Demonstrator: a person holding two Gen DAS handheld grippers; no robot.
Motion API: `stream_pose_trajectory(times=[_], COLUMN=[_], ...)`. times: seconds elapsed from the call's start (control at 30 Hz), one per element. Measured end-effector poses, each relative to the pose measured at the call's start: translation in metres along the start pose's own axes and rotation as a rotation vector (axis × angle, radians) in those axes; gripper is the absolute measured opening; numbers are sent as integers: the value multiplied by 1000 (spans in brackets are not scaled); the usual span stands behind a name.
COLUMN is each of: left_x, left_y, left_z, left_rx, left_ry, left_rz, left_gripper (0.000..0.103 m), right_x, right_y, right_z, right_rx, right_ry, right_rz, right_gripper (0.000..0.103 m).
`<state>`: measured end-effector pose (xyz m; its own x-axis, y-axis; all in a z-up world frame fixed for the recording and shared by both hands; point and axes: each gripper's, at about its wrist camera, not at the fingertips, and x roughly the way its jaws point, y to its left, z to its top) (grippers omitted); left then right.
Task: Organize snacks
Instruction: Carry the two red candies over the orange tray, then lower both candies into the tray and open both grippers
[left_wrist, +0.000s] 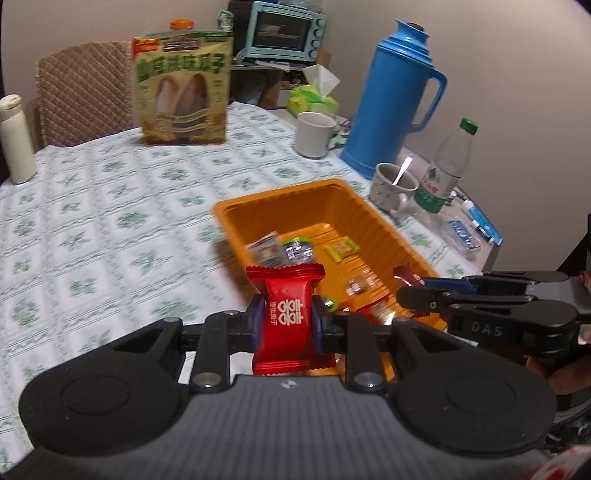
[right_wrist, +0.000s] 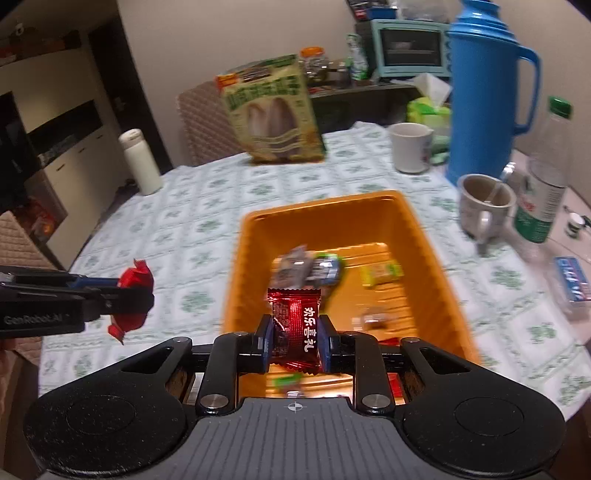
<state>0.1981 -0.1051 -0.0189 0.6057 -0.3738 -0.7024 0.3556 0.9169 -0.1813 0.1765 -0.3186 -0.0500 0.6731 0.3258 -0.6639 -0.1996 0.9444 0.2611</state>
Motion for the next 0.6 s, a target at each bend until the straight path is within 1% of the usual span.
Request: stream_pose_trajectory(times=[0.13,0.27,0.5,0.6], left_x=[20,41,75,89], left_y=[-20,-35,-50,-56], left_z=[9,17,29,33], left_rx=[1,-9,-25,-15], left_ry=[3,10,33,43], left_rz=[-7,-7,4,18], left_gripper=[23,23,23,23], right_x=[2,10,23,29], right_y=[-22,-39,-61,-67], right_z=[5,10,19,22], right_rx=[-5,-13,-28,-26], right_ry=[-2,4,14,15], right_rz=[-19,-19,-8,-3], right_gripper=[25,25,25,25])
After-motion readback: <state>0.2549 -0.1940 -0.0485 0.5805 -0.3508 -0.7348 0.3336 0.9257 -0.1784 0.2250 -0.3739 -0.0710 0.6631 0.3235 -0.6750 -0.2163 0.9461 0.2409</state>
